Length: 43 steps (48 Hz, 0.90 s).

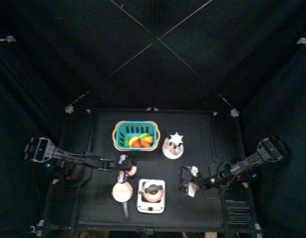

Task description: Grab pot lid

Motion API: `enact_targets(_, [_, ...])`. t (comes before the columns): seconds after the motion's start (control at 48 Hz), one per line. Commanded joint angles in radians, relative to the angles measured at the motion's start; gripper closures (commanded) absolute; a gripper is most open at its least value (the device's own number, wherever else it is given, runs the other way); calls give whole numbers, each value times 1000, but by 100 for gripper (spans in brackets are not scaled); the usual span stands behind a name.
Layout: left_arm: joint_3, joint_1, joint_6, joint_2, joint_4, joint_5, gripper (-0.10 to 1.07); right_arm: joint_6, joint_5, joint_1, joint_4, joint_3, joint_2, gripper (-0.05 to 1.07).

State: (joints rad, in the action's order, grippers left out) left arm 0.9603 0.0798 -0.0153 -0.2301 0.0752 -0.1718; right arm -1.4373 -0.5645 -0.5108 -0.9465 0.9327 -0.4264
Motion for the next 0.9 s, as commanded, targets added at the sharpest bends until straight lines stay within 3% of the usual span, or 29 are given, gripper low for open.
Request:
enact_targets(0.0, [-11, 2, 0, -3, 15, -3, 0, 2, -18, -12, 9, -8, -28, -1])
enact_targets(0.125, [-11, 0, -2, -3, 18, -3, 0, 2, -61, -32, 43, -5, -57, -1])
enact_targets(0.458, [-5, -9, 0, -3, 20, -3, 0, 2, -225, -97, 272, 40, -94, -1])
enact_targets(0.875, [-2, -9, 0, 18, 20, -3, 0, 0, -275, -114, 305, 81, -92, -1])
